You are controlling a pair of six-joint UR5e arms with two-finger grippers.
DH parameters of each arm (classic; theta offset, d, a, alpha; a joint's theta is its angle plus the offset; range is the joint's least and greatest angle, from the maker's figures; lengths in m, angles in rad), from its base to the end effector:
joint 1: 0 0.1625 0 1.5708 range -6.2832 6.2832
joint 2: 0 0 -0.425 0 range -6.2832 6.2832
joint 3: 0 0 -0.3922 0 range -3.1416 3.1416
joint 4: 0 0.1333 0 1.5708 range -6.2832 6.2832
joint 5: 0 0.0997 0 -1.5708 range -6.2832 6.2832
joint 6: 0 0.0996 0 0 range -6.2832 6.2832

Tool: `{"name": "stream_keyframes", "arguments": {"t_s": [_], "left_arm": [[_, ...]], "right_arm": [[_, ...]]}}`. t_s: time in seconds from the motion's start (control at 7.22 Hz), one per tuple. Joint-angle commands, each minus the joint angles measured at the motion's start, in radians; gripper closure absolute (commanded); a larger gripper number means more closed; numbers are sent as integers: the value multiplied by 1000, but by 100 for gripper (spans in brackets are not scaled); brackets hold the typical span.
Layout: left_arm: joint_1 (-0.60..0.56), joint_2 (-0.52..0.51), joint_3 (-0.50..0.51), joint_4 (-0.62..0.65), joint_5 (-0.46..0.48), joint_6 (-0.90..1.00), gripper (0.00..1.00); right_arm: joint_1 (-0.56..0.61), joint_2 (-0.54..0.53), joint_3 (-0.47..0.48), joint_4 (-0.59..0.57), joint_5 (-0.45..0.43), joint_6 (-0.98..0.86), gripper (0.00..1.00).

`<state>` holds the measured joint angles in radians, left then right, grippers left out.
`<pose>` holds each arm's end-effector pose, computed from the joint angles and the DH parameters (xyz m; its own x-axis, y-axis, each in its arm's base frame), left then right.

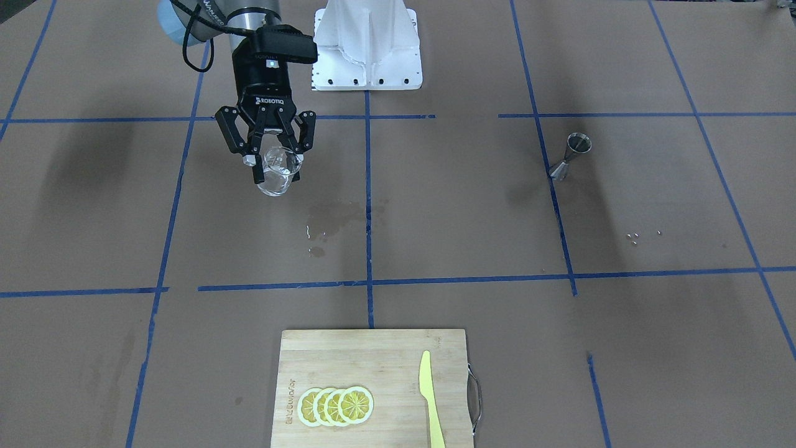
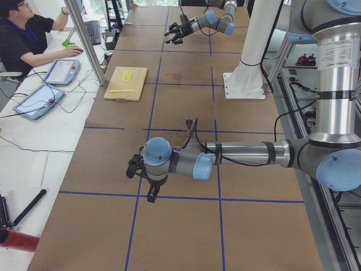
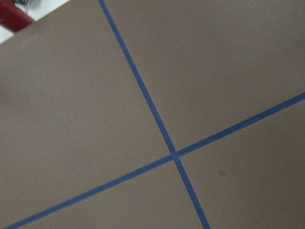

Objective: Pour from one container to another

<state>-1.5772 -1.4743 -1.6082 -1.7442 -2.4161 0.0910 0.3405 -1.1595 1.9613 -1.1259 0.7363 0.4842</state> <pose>-0.0617 -0.4568 0.6630 0.6619 0.1710 -0.7298 -0.0540 0.9820 0.1811 -0.4378 -0.3748 0.1970 0.9242 -0.3031 0.2324 -0.1469 0.2796 0.9488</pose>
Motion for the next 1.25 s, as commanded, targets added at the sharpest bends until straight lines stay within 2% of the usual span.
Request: {"name": "stream_keyframes", "arguments": {"t_s": [0.0,0.42,0.69,1.11], "left_arm": [[-4,8,13,168,-15,-2,0],[-6,-18,2,176,-9,6,0],[-4,-20,-1,176,-11,4,0],[-4,-20,-6,175,-12,4,0]], "right_arm": [[0,4,1,0,0,1,100],[0,-2,2,3,0,7,100],[0,-83,7,116,0,36,100],[-32,-225,13,170,-8,198,100]]}}
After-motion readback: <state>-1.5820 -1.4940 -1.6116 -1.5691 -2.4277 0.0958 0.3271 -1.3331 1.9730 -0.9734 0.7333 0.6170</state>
